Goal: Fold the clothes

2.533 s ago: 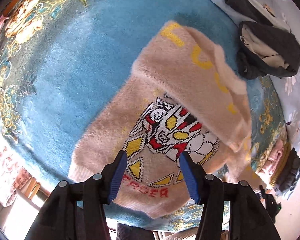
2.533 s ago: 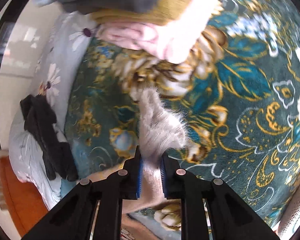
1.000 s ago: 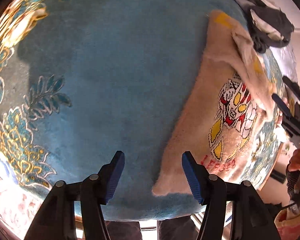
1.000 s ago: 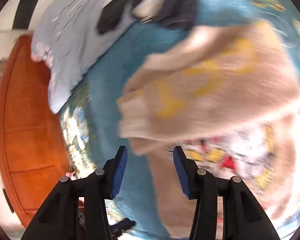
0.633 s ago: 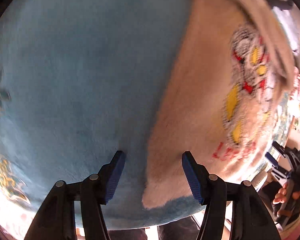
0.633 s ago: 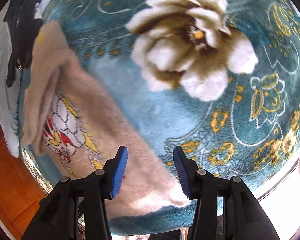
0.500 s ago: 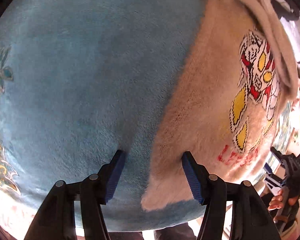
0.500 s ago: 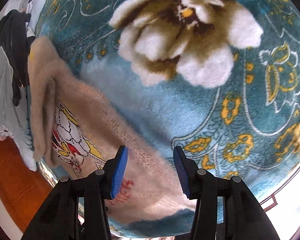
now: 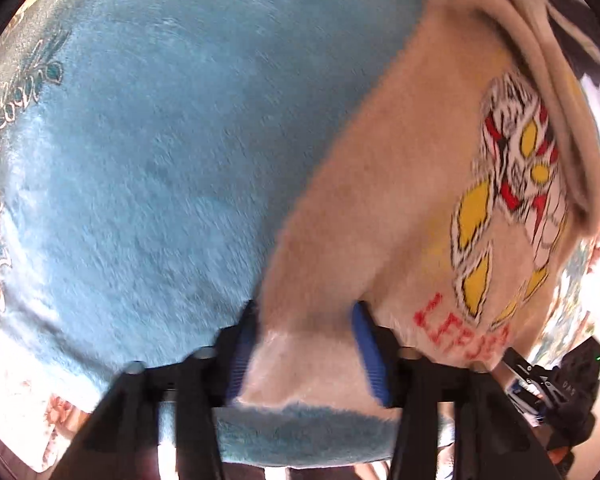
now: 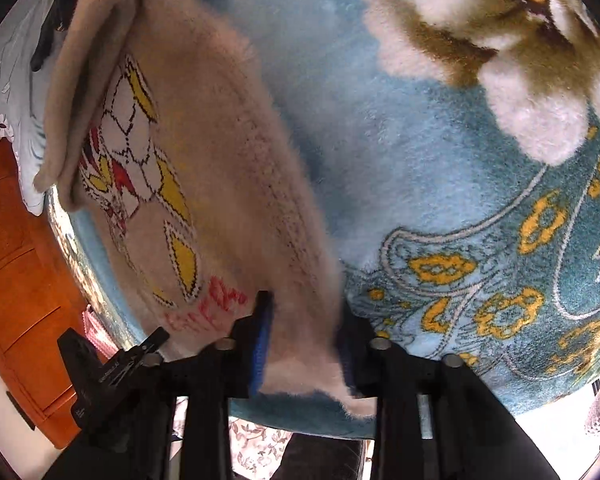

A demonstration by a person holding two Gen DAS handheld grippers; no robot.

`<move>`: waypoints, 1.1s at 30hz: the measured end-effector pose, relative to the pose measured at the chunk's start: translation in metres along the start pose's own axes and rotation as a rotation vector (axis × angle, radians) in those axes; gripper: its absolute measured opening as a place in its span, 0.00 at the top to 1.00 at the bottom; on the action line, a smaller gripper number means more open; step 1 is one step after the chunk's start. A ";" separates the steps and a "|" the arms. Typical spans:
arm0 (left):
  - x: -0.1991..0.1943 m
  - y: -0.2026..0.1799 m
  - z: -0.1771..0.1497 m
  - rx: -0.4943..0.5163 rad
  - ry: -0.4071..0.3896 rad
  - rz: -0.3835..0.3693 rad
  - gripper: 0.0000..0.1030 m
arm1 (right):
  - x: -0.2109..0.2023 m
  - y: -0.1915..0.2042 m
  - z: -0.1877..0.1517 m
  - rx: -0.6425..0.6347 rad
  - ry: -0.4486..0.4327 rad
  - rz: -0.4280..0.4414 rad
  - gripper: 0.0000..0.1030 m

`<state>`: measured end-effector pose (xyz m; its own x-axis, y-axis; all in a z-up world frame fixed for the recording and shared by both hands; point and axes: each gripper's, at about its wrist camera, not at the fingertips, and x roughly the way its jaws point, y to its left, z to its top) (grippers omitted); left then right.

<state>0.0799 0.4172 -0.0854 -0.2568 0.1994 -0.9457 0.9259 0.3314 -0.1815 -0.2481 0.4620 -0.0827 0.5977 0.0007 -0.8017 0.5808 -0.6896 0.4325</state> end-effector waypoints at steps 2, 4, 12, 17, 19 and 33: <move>-0.006 -0.004 -0.004 0.006 -0.014 0.031 0.88 | -0.006 -0.001 -0.003 0.009 0.002 0.054 0.88; -0.016 -0.006 -0.008 -0.008 -0.029 0.018 0.90 | -0.017 -0.006 -0.009 0.015 -0.004 0.095 0.89; -0.070 -0.025 -0.033 0.124 -0.067 0.003 0.90 | -0.067 0.007 -0.020 -0.145 0.020 0.145 0.90; -0.083 -0.022 -0.066 0.117 -0.029 -0.018 0.90 | -0.082 -0.011 -0.040 -0.131 0.041 0.186 0.90; -0.085 -0.015 -0.077 0.078 -0.001 -0.040 0.90 | -0.087 -0.021 -0.048 -0.108 0.045 0.212 0.90; -0.192 -0.023 0.014 -0.162 -0.187 -0.381 0.90 | -0.146 0.018 0.032 0.041 -0.136 0.506 0.90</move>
<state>0.1121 0.3585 0.0962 -0.5027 -0.1296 -0.8547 0.7156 0.4923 -0.4956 -0.3424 0.4267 0.0290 0.7190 -0.4325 -0.5441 0.2142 -0.6069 0.7654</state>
